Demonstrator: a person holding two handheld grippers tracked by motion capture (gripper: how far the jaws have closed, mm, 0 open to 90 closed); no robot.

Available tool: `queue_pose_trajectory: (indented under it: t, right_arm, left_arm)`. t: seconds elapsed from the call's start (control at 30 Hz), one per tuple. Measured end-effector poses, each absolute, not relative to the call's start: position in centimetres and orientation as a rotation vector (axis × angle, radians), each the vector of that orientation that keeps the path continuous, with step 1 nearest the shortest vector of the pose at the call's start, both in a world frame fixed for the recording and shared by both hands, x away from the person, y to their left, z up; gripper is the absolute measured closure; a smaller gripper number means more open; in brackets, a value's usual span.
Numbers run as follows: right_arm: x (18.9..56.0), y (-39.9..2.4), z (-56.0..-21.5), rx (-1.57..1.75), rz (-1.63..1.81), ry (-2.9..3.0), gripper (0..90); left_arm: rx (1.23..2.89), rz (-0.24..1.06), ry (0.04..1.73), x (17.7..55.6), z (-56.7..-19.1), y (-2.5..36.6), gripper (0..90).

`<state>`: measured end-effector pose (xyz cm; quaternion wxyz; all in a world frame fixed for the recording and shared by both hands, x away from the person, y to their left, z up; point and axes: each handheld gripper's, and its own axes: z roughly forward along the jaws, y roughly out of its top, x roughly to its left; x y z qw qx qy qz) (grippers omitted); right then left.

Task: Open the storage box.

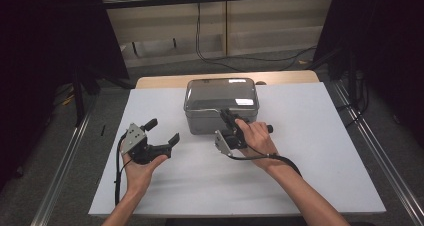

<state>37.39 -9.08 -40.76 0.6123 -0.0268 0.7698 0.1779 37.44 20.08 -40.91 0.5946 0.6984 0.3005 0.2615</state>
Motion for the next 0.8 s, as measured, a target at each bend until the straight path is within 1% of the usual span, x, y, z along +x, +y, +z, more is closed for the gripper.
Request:
queue_pose_trajectory:
  t: [0.13, 0.2, 0.27, 0.4, 0.6, 0.8]
  right_arm:
    - [37.4, -9.1, -40.6, -0.053, 0.416, 1.776, 79.9]
    - [37.5, -9.1, -40.5, -0.056, 0.419, 1.773, 80.0]
    - [37.5, -9.1, -40.4, -0.049, 0.423, 1.770, 80.0]
    - [37.5, -9.2, -40.3, -0.052, 0.424, 1.769, 80.2]
    - [37.7, -9.1, -39.7, -0.057, 0.425, 1.762, 80.7]
    - [37.8, -9.2, -39.2, -0.041, 0.436, 1.758, 80.8]
  left_arm:
    - [1.616, 0.612, 0.701, 38.3, -40.9, 19.7, 5.4]
    - [1.599, 0.593, 0.714, 38.7, -41.0, 19.4, 4.7]
    - [1.615, 0.615, 0.692, 38.9, -40.9, 19.2, 4.7]
    - [1.594, 0.603, 0.696, 39.4, -40.7, 19.1, 5.5]
    - [1.615, 0.623, 0.673, 39.7, -40.4, 18.6, 5.2]
    - [1.604, 0.641, 0.700, 41.0, -40.8, 18.6, 5.6]
